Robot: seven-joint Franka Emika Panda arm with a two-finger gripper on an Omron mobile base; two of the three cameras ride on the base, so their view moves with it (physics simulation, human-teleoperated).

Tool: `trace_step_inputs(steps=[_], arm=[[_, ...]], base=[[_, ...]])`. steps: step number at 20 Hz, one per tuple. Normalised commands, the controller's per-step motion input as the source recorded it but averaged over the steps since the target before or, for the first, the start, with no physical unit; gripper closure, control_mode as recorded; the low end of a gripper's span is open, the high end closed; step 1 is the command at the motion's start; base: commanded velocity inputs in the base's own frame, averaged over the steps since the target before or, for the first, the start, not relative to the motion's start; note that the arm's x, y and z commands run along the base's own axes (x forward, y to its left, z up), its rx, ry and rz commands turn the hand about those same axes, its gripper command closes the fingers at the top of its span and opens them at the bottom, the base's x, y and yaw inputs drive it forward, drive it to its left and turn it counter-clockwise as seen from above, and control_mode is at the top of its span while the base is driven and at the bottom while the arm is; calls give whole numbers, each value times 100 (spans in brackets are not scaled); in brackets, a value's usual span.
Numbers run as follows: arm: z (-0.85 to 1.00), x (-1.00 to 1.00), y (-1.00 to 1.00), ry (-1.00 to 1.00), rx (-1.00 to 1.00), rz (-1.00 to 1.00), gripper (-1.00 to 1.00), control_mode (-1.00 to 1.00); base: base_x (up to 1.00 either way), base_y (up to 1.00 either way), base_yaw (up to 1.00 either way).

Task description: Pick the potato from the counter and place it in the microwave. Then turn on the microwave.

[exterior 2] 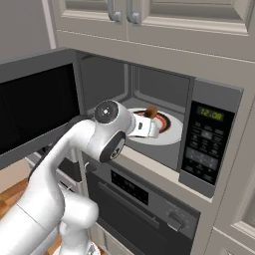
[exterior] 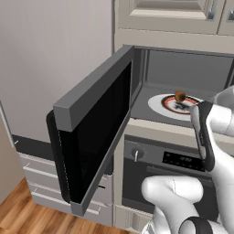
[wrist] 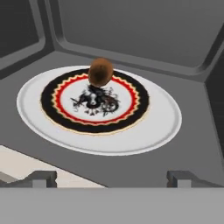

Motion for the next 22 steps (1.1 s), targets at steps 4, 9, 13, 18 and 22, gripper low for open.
trace_step_inputs(steps=[4, 9, 13, 18, 22], arm=[[29, -54, 30, -2, 0, 0, -100, -100], [31, -55, 30, -1, 0, 0, -100, -100], [35, -63, 23, 0, 0, 0, -100, -100], [30, -69, 21, -3, 0, 0, -100, -100], [29, -61, 27, -10, 0, 0, -100, -100]], base=[[0, 0, 0], [0, 0, 0], [0, 0, 0], [0, 0, 0], [0, 0, 0]])
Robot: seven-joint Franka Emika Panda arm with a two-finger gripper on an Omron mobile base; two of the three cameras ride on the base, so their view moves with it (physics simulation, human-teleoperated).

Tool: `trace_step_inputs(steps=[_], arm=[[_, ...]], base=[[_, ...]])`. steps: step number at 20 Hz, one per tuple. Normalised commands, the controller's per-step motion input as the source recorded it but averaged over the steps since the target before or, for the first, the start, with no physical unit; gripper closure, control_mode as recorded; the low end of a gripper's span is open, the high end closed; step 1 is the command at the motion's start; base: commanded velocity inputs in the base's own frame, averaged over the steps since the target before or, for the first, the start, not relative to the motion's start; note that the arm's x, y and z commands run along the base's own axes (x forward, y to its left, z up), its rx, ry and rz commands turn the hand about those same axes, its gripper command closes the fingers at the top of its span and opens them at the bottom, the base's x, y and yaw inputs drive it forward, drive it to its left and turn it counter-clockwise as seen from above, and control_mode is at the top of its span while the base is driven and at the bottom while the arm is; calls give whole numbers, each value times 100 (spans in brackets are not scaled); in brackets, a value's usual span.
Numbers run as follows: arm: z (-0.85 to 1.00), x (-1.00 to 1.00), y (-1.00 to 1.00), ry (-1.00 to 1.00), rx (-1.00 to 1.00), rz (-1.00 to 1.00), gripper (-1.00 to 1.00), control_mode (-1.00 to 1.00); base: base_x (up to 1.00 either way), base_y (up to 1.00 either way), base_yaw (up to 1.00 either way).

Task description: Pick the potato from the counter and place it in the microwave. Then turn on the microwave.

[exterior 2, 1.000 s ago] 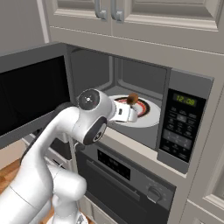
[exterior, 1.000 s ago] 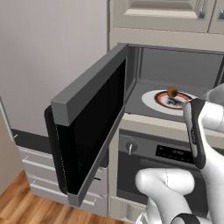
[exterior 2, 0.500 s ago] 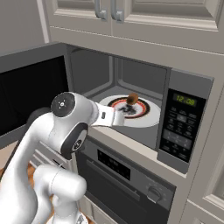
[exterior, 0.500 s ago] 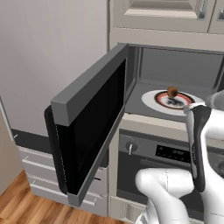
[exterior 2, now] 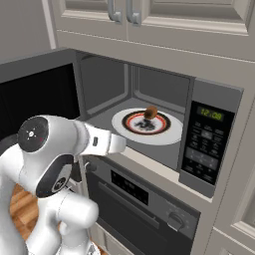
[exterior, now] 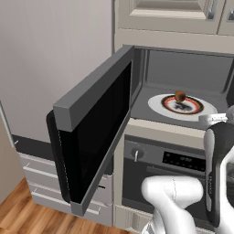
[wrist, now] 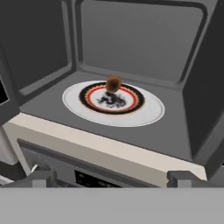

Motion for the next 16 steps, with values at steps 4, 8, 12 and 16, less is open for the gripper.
trace_step_inputs(steps=[4, 8, 12, 16], arm=[[26, -67, 35, -13, 0, 0, -100, -100], [28, -75, 31, -13, 0, 0, -100, -100], [22, -79, 31, -12, 0, 0, -100, -100], [5, -68, 39, -13, 0, 0, -100, -100]], base=[[0, 0, 0], [0, 0, 0], [0, 0, 0], [0, 0, 0]])
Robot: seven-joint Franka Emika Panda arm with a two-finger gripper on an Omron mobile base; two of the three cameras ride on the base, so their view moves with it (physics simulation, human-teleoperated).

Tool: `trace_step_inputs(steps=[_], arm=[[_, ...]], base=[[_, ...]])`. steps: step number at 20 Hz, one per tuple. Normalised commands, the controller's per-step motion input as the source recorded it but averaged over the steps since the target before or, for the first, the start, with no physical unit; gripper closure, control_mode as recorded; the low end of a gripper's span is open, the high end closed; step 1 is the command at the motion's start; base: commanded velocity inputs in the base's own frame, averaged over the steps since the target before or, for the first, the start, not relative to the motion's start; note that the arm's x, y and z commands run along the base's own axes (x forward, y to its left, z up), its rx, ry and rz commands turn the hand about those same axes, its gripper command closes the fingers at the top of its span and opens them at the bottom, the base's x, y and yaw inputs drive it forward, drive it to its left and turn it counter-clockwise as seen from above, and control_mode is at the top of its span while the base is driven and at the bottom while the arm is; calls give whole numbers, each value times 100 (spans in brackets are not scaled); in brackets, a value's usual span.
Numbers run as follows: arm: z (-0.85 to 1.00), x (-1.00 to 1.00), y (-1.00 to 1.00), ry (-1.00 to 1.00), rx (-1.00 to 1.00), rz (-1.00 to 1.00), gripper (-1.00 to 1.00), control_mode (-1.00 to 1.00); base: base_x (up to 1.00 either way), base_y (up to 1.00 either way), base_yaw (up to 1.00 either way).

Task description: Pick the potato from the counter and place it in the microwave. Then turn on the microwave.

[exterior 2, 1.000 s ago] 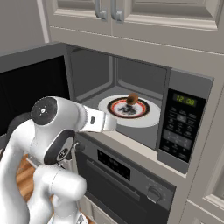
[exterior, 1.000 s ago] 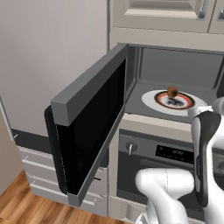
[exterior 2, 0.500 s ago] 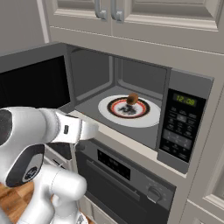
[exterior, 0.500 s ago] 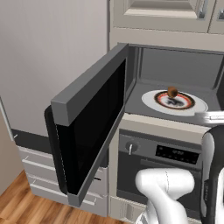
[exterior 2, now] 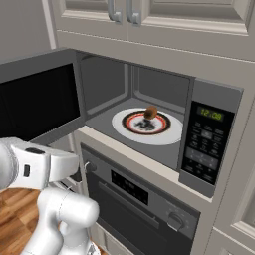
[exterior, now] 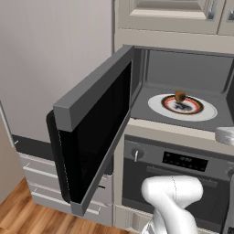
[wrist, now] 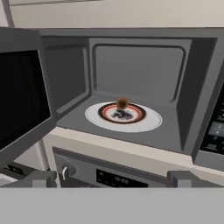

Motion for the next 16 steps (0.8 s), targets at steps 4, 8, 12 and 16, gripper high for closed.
trace_step_inputs(steps=[4, 8, 12, 16], arm=[[0, -45, 47, -16, -2, 0, -100, -100], [0, -38, 51, -13, -3, 0, -100, -100], [0, -37, 50, -12, -3, 0, -100, -100], [0, -22, 53, -11, -5, 0, -100, -100]], base=[[0, 0, 0], [0, 0, 0], [0, 0, 0], [0, 0, 0]])
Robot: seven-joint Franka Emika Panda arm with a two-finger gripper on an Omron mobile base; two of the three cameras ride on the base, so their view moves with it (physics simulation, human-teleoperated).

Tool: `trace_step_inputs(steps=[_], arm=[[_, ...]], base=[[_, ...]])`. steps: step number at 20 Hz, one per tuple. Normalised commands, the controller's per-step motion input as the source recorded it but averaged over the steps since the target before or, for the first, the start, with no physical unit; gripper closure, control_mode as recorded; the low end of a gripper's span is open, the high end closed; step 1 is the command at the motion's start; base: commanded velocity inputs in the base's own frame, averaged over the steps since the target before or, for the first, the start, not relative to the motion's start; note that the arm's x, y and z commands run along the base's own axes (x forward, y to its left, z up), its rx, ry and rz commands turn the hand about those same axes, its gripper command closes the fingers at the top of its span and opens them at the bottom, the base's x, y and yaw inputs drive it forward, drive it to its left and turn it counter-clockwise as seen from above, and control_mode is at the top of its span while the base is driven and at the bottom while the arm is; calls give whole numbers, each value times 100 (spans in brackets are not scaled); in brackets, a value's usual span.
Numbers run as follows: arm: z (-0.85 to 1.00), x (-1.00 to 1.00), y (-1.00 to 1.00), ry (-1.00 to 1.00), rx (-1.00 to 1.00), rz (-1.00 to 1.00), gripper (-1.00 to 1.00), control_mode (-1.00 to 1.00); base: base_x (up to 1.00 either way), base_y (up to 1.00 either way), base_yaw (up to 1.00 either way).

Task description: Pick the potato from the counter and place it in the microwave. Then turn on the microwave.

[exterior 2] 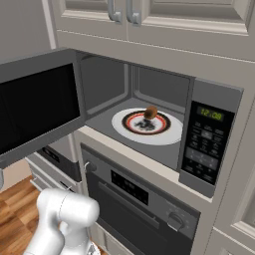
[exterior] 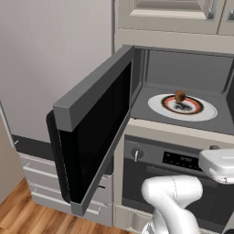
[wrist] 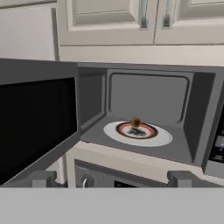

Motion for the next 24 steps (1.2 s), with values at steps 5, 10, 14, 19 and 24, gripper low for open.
trace_step_inputs(steps=[5, 10, 14, 19, 24], arm=[[0, -21, 51, -10, -6, 0, -100, -100], [0, -19, 45, -6, -5, 0, -100, -100], [-1, -11, 39, -7, -7, 0, -100, -100], [-1, -6, 32, -5, -5, 0, -100, -100], [-6, -1, 32, -3, -5, 0, -100, -100]], base=[[0, 0, 0], [0, 0, 0], [0, 0, 0], [0, 0, 0], [0, 0, 0]])
